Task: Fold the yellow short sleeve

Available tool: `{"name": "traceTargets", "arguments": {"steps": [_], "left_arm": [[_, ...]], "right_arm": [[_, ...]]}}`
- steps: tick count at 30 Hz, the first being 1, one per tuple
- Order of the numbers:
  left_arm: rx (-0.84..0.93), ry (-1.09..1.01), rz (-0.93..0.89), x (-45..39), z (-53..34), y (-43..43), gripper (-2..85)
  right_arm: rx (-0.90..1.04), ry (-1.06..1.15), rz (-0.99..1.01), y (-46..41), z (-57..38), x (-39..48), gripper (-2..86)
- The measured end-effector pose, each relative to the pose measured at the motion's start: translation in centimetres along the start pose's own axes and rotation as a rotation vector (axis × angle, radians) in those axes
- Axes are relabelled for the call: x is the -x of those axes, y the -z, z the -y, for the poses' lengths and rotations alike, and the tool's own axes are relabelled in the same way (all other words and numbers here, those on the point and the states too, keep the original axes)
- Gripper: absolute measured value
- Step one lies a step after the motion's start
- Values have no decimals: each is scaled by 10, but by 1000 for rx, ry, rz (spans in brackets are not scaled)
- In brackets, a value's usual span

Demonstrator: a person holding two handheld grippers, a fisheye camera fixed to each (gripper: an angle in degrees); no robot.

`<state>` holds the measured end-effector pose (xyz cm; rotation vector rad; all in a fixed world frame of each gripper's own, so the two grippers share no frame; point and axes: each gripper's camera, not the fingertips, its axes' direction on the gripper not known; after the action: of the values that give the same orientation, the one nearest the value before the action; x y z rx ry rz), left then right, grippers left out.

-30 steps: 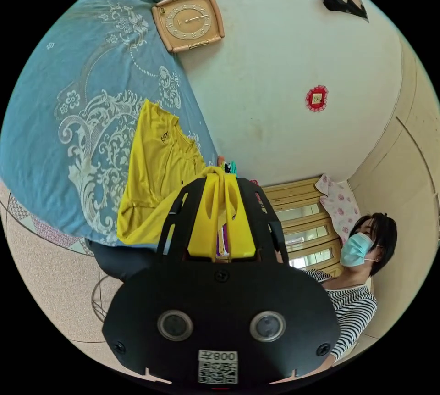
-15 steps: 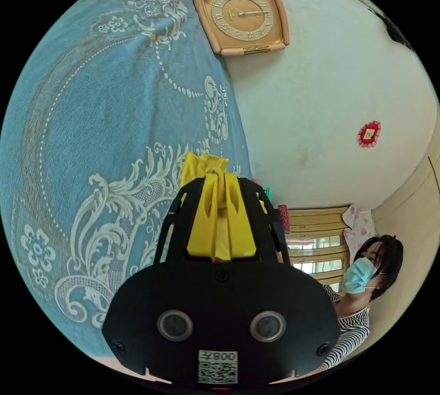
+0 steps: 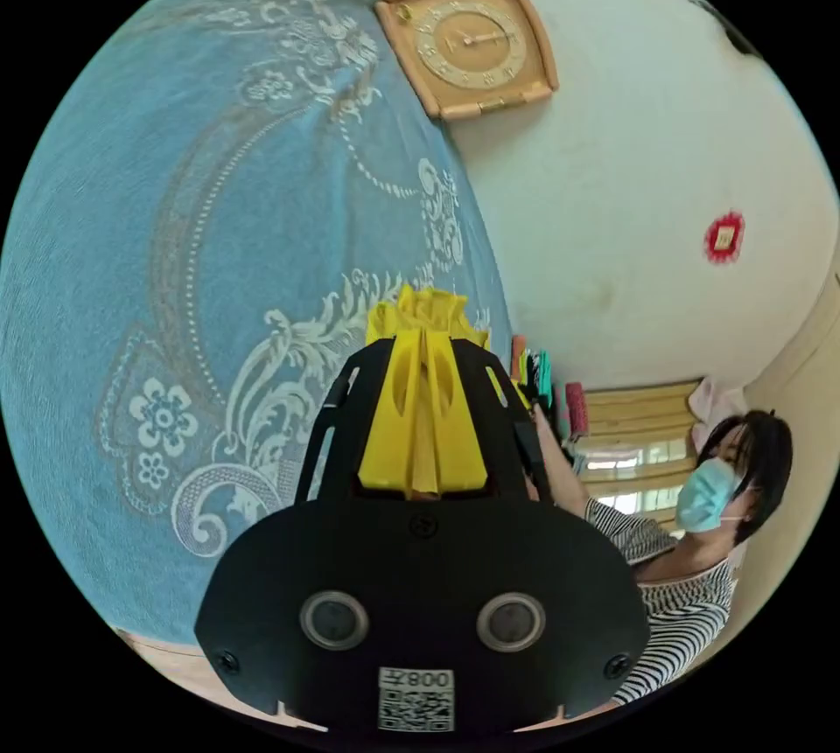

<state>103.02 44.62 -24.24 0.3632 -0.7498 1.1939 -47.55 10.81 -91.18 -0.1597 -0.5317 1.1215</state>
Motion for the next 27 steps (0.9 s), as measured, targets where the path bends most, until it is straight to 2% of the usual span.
{"name": "traceTargets", "arguments": {"steps": [7,12,15,20,24,27], "left_arm": [[271,-588,402,-154,14,-156,84],[406,-769,703,-188,21,-234,45],[351,-786,713,-207,37,-242,20],[224,-715,653,-229,95,-234,12],[201,-618,581,-226,136,-236,15],[104,-494,582,-210,147,-230,20]], "right_arm": [[45,149,-34,-39,-12,65,1],[310,386,-101,-127,-50,138,1],[436,498,-156,-182,-65,173,1],[539,651,-304,-256,-66,229,1],[451,767,-481,-285,-57,278,2],[380,768,-567,-297,-41,302,4]]}}
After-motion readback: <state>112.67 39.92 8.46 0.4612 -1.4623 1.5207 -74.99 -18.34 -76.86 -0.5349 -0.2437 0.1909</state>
